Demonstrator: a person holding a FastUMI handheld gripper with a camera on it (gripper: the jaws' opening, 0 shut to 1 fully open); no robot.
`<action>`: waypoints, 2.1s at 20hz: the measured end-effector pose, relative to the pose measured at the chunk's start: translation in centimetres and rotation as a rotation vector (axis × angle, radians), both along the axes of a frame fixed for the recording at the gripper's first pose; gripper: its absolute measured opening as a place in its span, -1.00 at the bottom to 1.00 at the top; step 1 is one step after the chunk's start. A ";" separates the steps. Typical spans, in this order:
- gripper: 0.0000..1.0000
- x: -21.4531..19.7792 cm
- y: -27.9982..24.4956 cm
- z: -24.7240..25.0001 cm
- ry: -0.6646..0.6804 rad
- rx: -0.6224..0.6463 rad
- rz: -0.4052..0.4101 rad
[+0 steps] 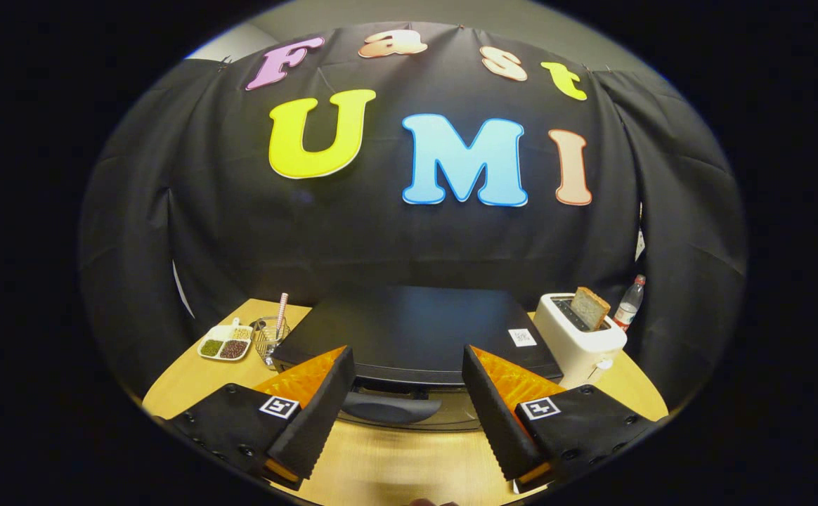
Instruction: Open the toaster oven, put the food inside, and close the toaster oven door.
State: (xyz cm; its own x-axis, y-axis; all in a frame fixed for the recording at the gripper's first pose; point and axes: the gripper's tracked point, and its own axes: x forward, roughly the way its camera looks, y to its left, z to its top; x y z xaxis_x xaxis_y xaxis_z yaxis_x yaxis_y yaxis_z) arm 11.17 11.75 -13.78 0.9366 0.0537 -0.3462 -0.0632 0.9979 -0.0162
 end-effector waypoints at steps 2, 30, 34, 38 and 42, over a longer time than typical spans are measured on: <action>0.96 0.7 0.7 -1.4 0.027 0.003 -0.005; 0.97 -1.8 2.5 -6.9 0.224 0.008 -0.038; 0.97 -3.2 2.6 -7.5 0.244 0.012 -0.051; 0.96 -4.6 2.6 -8.1 0.262 -0.002 -0.037; 0.96 -6.6 2.6 -9.1 0.304 -0.013 -0.023</action>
State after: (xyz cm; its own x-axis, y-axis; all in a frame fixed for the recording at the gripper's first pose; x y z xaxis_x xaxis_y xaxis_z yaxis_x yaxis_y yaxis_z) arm 4.60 14.34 -22.92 0.7906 0.0276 -0.6118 -0.0445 0.9989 -0.0124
